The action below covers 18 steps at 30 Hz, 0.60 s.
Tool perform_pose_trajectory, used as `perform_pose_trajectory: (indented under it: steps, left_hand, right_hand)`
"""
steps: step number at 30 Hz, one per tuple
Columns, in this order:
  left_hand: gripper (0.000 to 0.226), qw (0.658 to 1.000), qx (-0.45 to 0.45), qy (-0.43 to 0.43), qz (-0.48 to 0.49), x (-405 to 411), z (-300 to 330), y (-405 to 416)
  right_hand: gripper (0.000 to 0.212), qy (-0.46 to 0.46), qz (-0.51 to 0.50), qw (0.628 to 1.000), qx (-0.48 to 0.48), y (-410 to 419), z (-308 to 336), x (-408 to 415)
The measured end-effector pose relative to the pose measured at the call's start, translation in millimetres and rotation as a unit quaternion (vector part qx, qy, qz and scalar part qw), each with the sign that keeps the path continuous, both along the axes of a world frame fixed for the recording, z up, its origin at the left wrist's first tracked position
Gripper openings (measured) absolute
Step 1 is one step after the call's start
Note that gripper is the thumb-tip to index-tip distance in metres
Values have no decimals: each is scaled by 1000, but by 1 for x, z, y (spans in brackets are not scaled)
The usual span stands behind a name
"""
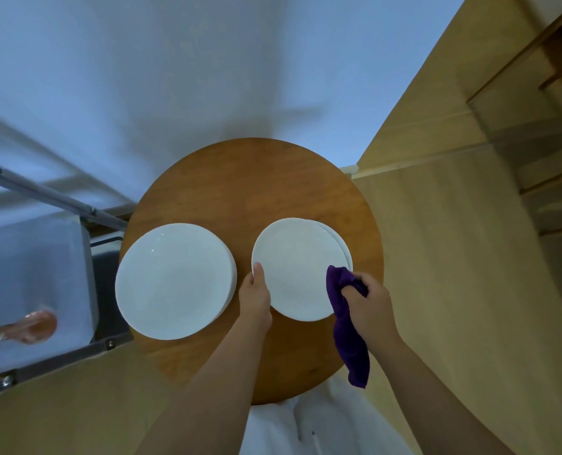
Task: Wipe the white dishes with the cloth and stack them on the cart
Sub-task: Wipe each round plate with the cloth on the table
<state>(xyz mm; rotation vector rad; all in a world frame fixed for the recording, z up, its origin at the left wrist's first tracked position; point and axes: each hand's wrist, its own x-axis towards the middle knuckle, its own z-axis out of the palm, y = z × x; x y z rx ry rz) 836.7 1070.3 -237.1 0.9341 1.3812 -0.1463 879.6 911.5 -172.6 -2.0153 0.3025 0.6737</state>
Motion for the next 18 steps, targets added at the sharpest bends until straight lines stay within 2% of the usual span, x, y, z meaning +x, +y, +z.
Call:
perform_pose_trajectory:
  steps: [4,6,8,9,11,13,16,18]
  left_hand:
    - [41,997,-10,-73,16,-14,13,10]
    - [47,991,-49,-111,57,-20,28,11]
    - [58,982,-87,-142,91,-25,45,11]
    - [62,981,-78,-156,89,-29,53,13]
    - [65,979,-61,-177,78,-34,67,14]
    - [63,981,-57,-173,63,-40,83,16]
    - [41,984,-24,-164,66,-51,106,17]
    - [46,978,-27,-191,74,-62,121,16]
  right_hand:
    - [13,54,-111,989,77,1,22,0]
    - [9,69,-131,983,113,2,35,-2]
    - [30,89,-112,975,170,4,48,-8]
    - [43,91,-85,976,181,7,55,-13]
    - [68,59,-9,988,140,20,64,-27]
    - [83,-12,50,998,31,39,65,-42]
    - [77,-110,66,989,-70,67,66,-57]
    - [70,-160,69,980,-93,78,67,-62]
